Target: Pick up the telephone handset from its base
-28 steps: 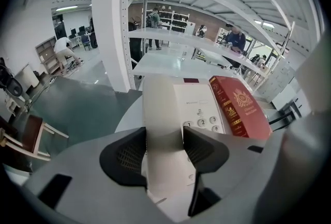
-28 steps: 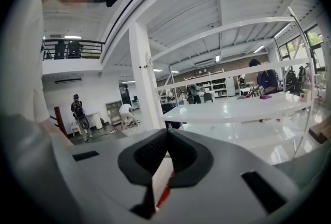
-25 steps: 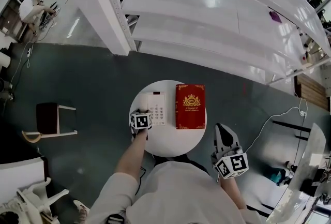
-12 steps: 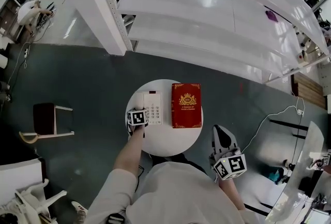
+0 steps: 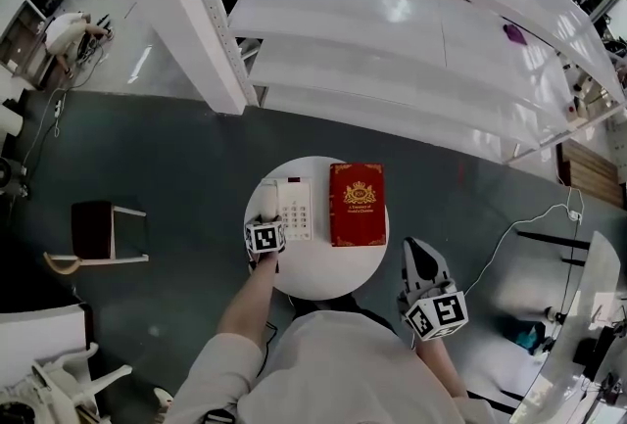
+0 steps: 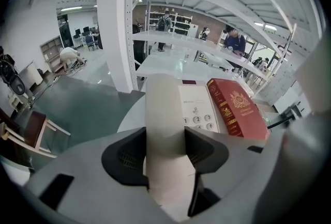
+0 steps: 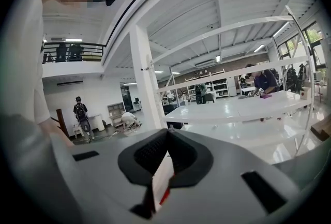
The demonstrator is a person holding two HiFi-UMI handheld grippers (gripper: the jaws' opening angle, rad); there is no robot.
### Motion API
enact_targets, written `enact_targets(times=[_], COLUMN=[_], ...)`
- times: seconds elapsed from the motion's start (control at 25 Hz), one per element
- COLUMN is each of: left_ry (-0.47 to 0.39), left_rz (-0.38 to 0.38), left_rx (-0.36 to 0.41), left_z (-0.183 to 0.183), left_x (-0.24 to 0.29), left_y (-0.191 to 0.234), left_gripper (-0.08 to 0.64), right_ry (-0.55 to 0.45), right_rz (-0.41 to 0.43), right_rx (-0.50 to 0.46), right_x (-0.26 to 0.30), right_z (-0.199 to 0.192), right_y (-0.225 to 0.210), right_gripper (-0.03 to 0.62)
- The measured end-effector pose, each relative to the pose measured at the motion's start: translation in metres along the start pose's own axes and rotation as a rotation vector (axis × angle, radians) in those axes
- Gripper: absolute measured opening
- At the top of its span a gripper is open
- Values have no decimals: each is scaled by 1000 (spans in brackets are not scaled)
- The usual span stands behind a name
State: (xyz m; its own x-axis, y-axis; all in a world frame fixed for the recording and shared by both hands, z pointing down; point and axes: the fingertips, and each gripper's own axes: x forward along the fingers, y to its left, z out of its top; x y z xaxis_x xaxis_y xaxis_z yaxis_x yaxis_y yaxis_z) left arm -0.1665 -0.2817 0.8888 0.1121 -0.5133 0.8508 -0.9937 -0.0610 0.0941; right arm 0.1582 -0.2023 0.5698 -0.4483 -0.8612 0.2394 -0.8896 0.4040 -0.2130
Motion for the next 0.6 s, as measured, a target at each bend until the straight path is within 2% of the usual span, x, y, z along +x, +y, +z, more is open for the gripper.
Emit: enact_targets(times=[0.12,0.32,0.6], left_ry=[-40,-110,-199], left_rz=[-26,-95,-163], left_rx=[-11,-102,-156], left_z=[-3,-9,-13], left_x=[-13,-41,-90], left_y=[-4,-6,0], left_gripper=[224,224,222], right_ry=[-5,-18,-34], right_rz=[22,60,110], right_rx=[-3,-10,-21], right_x=[3,9,12], right_z=[0,3,6], right_y=[6,20,46], right_gripper=[8,9,8])
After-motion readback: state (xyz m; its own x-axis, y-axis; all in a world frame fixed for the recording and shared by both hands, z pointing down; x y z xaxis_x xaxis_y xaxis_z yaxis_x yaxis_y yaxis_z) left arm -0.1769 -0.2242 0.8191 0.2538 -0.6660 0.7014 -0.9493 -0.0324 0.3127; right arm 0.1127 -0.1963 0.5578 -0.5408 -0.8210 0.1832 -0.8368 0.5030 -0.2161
